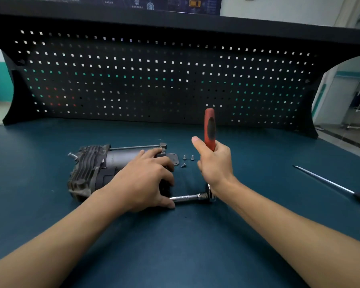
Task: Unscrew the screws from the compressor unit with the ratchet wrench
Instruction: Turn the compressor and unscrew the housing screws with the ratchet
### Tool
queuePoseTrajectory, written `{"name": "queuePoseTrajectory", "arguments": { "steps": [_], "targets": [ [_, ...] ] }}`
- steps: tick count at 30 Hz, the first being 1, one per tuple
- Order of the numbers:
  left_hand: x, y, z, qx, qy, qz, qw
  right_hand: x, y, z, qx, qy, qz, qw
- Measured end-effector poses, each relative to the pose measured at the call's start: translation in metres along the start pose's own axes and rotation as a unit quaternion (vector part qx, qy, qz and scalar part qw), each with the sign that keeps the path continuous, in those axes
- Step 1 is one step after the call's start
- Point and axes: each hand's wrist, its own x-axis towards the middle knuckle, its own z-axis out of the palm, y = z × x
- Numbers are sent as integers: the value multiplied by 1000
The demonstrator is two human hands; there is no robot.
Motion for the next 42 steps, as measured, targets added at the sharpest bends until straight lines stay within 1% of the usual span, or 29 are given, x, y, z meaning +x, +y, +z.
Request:
{"name": "queuePoseTrajectory", "arguments": {
  "steps": [3,6,8,11,14,16,19,23,29,34,37,42],
  "targets": [
    [1,-1,1,2,7,4,1000,-20,0,-2,29,-15,-85,996],
    [2,-1,1,4,4,8,1000,-42,5,-13,64,-55,-115,990],
    [2,1,-2,17,-11,3,1000,-52,8,-21,61,-78,-117,988],
    [5,17,-5,108,-49,4,993,-59,8,-29,26,-99,-109,989],
    [11,38,3,194,-46,58,978,-56,4,-29,14,-118,-102,988],
    [13,44,7,226,-41,76,970,-52,0,-29,8,-123,-86,989],
    [14,44,8,247,-30,66,966,-43,-5,-26,14,-118,-52,992],
    [15,43,9,266,-13,70,961,-26,-9,-16,40,-91,2,995],
    [16,42,10,258,2,65,964,2,-6,-7,22,-74,131,988],
    [14,43,11,247,-6,58,967,22,2,0,-13,-68,255,965],
    [14,44,11,246,-3,59,967,27,8,4,-43,-58,274,959],
    [13,42,10,241,-7,53,969,30,15,13,-102,-28,266,958]
  ]
}}
